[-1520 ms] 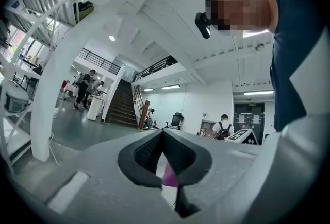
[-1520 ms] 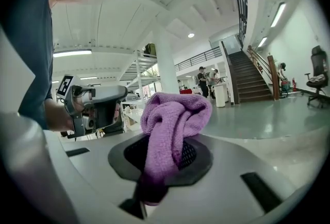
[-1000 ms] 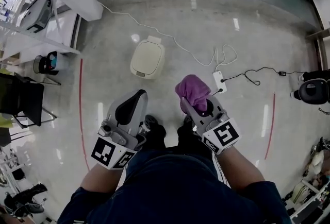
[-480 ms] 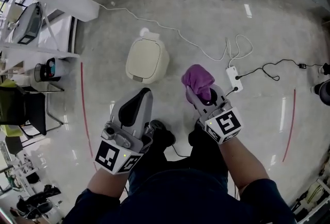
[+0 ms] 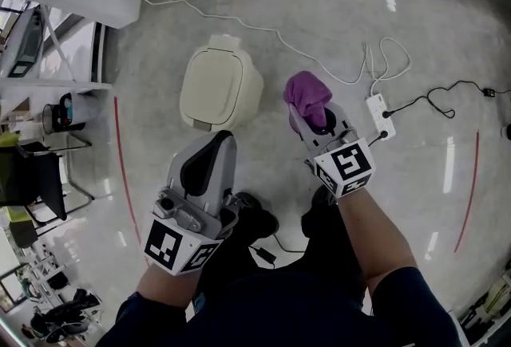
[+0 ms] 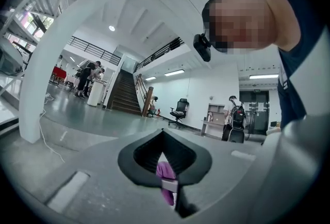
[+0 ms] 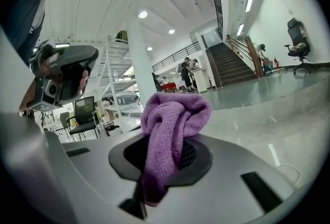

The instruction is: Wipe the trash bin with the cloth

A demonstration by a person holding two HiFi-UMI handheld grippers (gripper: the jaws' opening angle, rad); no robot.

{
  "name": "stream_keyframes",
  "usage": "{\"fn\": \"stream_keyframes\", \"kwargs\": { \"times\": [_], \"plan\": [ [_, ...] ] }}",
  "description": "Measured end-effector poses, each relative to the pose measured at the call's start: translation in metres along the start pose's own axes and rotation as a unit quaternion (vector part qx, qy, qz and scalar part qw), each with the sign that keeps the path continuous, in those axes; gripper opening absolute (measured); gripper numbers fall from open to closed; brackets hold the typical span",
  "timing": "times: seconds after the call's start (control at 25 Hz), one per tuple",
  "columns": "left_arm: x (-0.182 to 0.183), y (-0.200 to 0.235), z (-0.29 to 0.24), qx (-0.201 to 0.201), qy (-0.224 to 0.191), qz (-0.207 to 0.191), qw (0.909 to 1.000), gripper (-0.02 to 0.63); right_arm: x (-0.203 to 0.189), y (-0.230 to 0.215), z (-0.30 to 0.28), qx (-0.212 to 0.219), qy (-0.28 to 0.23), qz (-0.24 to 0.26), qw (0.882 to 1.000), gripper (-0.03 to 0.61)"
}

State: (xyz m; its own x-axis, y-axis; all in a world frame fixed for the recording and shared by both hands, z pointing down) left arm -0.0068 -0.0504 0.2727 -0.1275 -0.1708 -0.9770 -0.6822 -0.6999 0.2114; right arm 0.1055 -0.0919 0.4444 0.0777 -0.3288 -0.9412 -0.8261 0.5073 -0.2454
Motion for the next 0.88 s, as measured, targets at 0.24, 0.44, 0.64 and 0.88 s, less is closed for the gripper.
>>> {"fn": "stream_keyframes", "kwargs": {
  "times": [0.24, 0.44, 0.64, 0.88],
  "plan": [
    [-0.074, 0.022, -0.010, -0.012, -0.003, 0.000, 0.9999, -0.002, -0.063, -0.026, -0.047, -0.004, 0.001, 0.010, 1.000, 0.069],
    [-0.126, 0.042, -0.017, -0.018, -0.018, -0.007, 0.9996, -0.002, -0.109, -0.046, -0.098, -0.003, -0.004, 0.021, 1.000, 0.069],
    [-0.169, 0.062, -0.024, -0.020, -0.033, -0.013, 0.9992, -0.002, -0.158, -0.064, -0.151, -0.008, -0.003, 0.034, 0.999, 0.069],
    [-0.202, 0.088, -0.018, -0.006, -0.043, -0.021, 0.9988, -0.002, -0.207, -0.067, -0.205, 0.019, -0.011, 0.028, 0.999, 0.069]
  ]
}}
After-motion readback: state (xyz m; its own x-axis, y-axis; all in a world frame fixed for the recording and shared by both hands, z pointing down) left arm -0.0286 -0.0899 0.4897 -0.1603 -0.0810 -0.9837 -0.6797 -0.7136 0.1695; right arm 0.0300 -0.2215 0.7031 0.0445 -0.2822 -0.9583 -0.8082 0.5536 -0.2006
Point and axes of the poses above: the fingertips, and each gripper's own axes: z backward along the fingers, y to its left, x out of its top, the point moved 2 cm from there along z, backward along the fingers, and after that the axes turned 2 degrees about -x, right-handed, at the moved point
